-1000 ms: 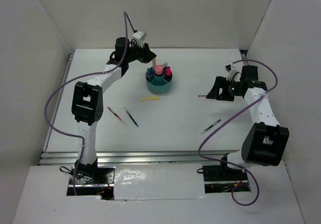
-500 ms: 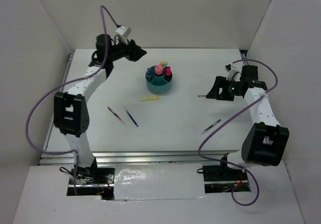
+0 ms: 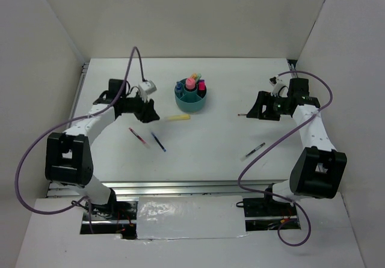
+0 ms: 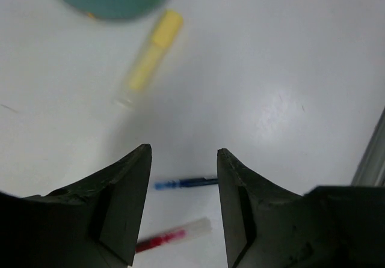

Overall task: Sort the stationery into containers
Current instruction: Grab a piece of stationery with the left arm

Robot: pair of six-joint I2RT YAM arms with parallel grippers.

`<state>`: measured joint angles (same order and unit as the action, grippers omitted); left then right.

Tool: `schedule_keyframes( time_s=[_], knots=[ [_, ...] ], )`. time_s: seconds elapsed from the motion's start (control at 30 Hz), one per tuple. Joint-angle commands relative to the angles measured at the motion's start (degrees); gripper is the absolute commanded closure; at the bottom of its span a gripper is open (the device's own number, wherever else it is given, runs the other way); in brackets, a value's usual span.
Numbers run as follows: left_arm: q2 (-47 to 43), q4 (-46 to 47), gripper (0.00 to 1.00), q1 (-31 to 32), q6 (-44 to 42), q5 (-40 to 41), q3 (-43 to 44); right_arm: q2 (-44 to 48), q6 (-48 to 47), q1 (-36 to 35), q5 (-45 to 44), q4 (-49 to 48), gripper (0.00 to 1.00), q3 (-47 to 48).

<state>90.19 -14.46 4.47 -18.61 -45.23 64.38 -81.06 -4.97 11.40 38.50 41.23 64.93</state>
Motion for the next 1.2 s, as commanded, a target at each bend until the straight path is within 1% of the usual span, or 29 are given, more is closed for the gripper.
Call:
schedule_keyframes(
  time_s=[0.0,0.1,0.17,0.23,0.3,0.4,0.57,0.63,0.77,0.93,1.03,1.07,1.17],
  knots=[
    [0.5,-2.52,0.4,2.64,-10.3,5.15,-2.93,1.43,-0.13,-0.33,0.79,-0.45,0.22,1.96],
    [5.68,-2.85,0.36,3.44,-10.83,6.91,-1.98,1.69,-0.13,-0.41,0.26,-0.45,0.22,1.61],
    [9.45,-3.56,0.35,3.7,-10.66,6.13,0.39,1.87,-0.04,-0.41,0.0,-0.54,0.21,1.43],
    [11.49,-0.67,0.31,4.05,-8.38,5.86,1.36,2.13,-0.04,-0.33,-0.36,-0.63,0.21,1.26],
    [12.28,1.44,0.29,4.75,-6.89,6.12,1.71,2.3,0.05,-0.33,-1.05,-0.63,0.2,1.26],
    [13.6,5.74,0.29,7.47,-5.13,8.05,1.54,2.04,0.4,-0.41,-1.93,-0.54,0.18,1.52],
    [15.19,8.92,0.3,9.68,-4.77,12.26,4.26,2.31,0.67,-0.41,-2.47,-0.72,0.15,1.34],
    [16.85,6.92,0.31,10.91,-5.47,13.76,5.75,2.31,0.58,-0.41,-2.55,-0.63,0.14,1.43],
    [20.54,1.91,0.33,12.05,-7.84,15.87,11.45,2.39,0.4,-0.41,-2.29,-0.45,0.14,1.61],
    [22.92,-1.09,0.35,12.4,-11.97,17.63,14.1,2.22,0.23,-0.41,-1.94,-0.19,0.14,1.78],
    [24.68,-5.13,0.38,12.67,-15.04,17.38,16.12,2.04,0.23,-0.41,-1.94,-0.19,0.14,1.87],
    [25.03,-6.88,0.39,12.93,-16.44,17.55,16.22,2.13,0.14,-0.41,-1.85,-0.1,0.14,1.87],
    [24.6,-8.04,0.42,13.72,-19.44,18.34,15.52,2.04,0.14,-0.5,-1.59,-0.19,0.15,1.87]
  ],
)
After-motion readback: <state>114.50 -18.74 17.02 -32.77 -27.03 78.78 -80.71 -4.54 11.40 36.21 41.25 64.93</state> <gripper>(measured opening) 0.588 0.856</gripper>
